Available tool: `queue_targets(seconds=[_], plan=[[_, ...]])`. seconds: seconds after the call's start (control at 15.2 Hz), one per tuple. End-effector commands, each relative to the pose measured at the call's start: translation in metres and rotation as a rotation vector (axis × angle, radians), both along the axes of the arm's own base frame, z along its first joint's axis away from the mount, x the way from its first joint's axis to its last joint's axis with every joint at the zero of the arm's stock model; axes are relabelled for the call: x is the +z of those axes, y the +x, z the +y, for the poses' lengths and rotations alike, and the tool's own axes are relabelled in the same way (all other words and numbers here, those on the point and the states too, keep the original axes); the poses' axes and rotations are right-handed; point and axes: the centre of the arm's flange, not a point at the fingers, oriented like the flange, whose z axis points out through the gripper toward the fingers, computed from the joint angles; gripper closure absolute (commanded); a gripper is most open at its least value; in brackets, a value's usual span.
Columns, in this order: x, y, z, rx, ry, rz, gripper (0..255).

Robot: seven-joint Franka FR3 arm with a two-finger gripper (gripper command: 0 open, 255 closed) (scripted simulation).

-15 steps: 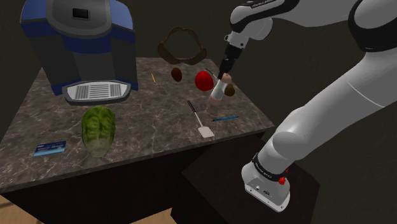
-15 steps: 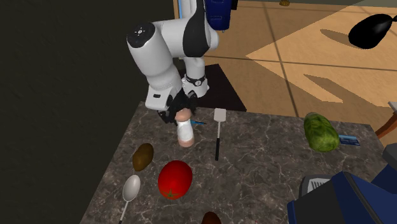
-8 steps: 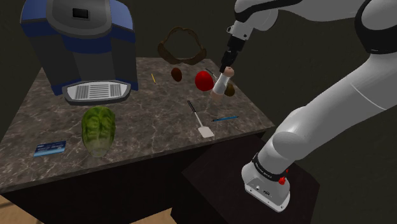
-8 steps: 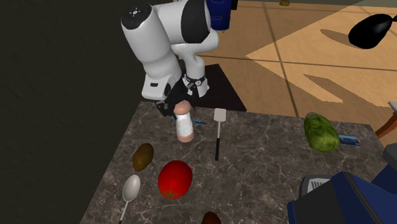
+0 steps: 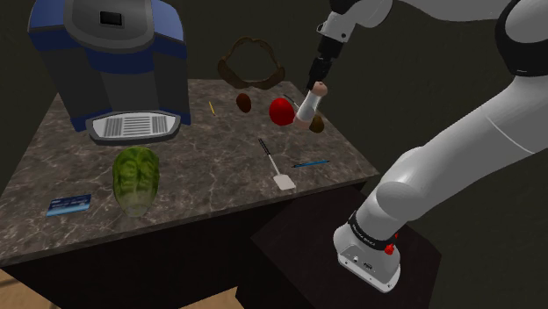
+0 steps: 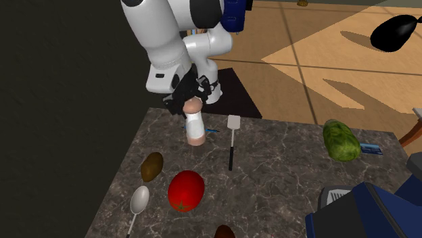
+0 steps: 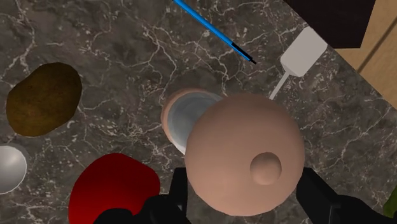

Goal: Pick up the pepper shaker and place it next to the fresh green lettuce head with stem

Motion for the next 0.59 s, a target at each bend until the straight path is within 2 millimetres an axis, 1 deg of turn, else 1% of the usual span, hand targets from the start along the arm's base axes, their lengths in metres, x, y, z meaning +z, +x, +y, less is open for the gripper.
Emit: queue_targets(seconds=[0.0, 0.53], plan=[[0.011, 0.0, 0.0, 0.0, 0.0, 0.0, 255], [0.054, 0.0, 0.0, 0.0, 0.0, 0.0, 255]])
